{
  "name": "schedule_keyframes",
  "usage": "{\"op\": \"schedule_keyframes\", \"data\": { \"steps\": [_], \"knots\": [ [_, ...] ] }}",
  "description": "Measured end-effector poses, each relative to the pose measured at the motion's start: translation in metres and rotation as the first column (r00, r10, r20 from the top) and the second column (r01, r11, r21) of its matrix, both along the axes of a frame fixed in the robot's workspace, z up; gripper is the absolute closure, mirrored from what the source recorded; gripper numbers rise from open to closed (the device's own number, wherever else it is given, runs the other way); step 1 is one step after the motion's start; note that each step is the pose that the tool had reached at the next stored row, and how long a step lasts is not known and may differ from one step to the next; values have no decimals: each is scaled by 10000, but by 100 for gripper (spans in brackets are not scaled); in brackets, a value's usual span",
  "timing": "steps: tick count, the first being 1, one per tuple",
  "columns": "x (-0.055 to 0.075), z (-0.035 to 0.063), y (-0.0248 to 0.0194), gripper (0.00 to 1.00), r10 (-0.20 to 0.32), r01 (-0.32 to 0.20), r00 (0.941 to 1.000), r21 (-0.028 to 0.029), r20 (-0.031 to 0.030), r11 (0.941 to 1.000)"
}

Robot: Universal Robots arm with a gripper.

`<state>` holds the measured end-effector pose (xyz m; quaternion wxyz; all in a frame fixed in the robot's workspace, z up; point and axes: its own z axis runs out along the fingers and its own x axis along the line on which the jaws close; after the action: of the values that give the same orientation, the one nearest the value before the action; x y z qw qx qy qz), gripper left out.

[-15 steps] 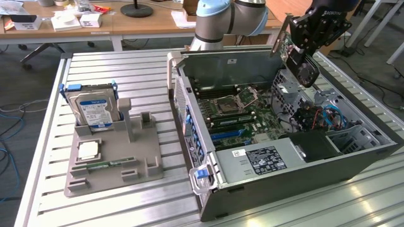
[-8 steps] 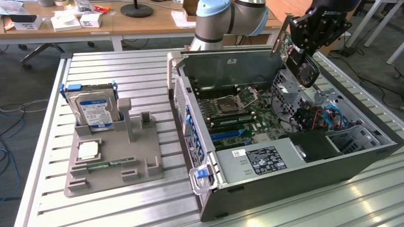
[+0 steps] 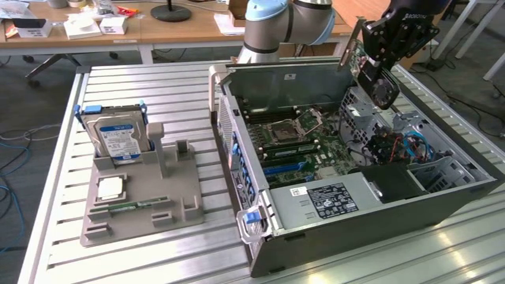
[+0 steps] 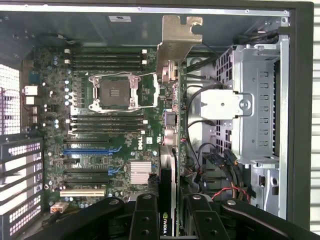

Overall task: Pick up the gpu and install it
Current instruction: 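Insert the gpu into the slot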

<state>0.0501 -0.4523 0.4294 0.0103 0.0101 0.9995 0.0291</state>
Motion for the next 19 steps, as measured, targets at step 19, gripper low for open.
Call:
{"op": "schedule_keyframes", "data": {
  "steps": [19],
  "knots": [
    [0,-4,0,73,3328,-3328,9430,-2,-1,9430]
  ]
}}
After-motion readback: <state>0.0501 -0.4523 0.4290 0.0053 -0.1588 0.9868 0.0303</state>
